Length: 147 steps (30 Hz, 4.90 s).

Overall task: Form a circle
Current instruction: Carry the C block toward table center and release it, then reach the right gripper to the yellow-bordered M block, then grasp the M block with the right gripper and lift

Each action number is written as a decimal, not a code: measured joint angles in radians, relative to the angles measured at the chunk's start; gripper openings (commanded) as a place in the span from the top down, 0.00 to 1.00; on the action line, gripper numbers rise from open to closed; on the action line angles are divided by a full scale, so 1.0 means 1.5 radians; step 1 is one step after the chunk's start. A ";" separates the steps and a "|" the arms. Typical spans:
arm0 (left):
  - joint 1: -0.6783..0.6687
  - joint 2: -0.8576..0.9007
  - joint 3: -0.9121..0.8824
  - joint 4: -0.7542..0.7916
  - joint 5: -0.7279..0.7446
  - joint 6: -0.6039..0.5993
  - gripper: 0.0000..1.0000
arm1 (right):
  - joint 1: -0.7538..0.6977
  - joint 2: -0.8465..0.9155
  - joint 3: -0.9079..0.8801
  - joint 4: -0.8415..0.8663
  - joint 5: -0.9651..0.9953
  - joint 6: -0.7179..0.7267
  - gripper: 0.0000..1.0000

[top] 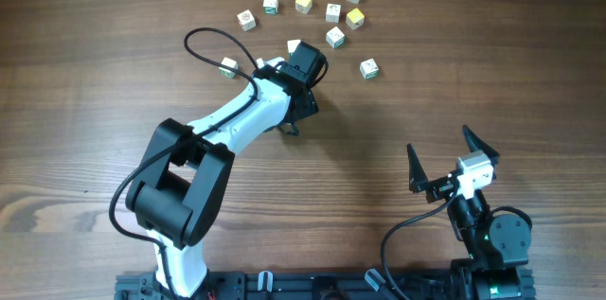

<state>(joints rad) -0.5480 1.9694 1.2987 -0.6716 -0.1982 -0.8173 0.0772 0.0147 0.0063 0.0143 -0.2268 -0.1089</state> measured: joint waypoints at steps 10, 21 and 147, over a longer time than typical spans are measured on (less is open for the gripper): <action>0.000 0.000 0.000 -0.061 0.024 0.000 0.05 | 0.000 0.000 0.000 0.000 0.000 0.000 0.00; 0.060 -0.005 0.093 -0.097 0.036 0.051 0.00 | 0.000 0.000 0.000 0.000 0.000 0.000 0.00; 0.498 -0.120 0.186 -0.228 0.051 0.065 0.00 | 0.422 1.403 1.031 -0.594 0.093 0.121 0.56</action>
<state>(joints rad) 0.1986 1.7897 1.5776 -1.0142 -0.1219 -0.7193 0.7109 2.1185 1.5524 -0.8772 -0.0879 0.0727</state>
